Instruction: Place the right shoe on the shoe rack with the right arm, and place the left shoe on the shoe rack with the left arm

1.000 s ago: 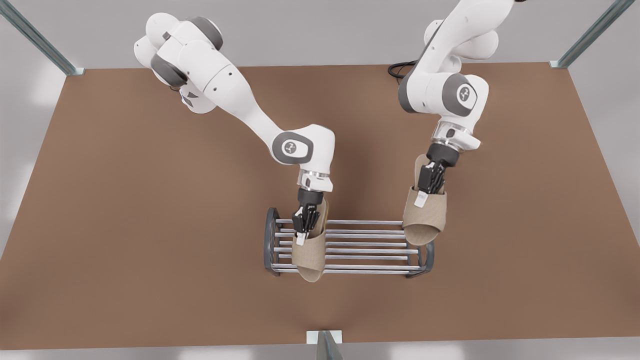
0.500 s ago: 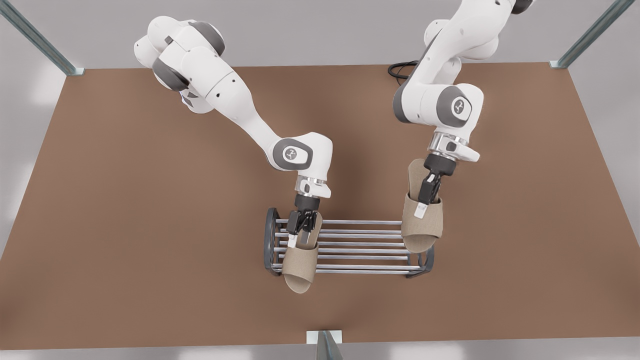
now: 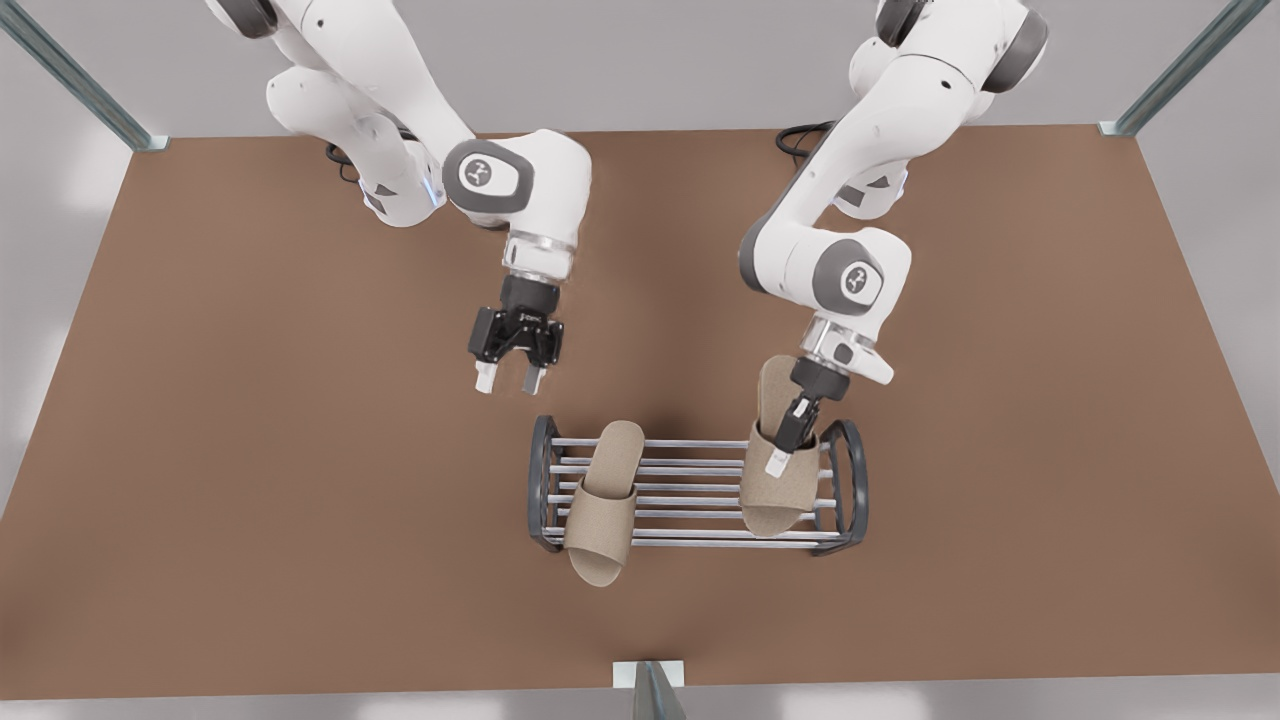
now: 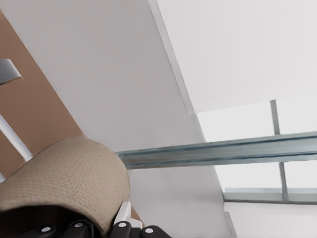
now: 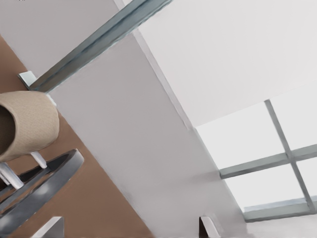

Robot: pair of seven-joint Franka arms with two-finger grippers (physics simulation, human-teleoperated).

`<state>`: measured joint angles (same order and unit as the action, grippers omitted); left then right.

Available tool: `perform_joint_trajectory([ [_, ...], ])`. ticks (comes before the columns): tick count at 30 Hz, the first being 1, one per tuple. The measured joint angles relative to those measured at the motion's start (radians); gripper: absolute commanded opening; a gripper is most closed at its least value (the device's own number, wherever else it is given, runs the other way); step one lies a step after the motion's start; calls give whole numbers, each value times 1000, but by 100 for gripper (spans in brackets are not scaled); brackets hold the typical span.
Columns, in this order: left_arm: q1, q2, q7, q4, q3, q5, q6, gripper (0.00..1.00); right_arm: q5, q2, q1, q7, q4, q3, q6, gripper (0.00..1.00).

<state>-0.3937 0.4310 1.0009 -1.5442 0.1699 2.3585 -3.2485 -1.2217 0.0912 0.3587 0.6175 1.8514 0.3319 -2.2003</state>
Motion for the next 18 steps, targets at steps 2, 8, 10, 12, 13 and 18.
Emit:
perform_joint_trajectory([
  [2,0,55,-7,38,-1,-2,1,21,345,-59,-49,-58,-76,-59,50,100],
  [8,1,170,-23,99,-9,-8,10,21,1002,14,-235,-220,-287,-283,306,100],
  [10,1,188,-27,100,-10,-10,16,21,1096,19,-376,-263,-304,-293,362,100],
  [12,1,194,-30,101,-11,-12,21,22,1151,4,-446,-302,-310,-275,410,100],
  [13,1,195,-32,102,-12,-13,23,29,1169,4,-442,-320,-311,-269,430,100],
  [18,1,217,-44,133,-14,-42,38,100,1220,33,-314,-394,-343,-264,499,100],
])
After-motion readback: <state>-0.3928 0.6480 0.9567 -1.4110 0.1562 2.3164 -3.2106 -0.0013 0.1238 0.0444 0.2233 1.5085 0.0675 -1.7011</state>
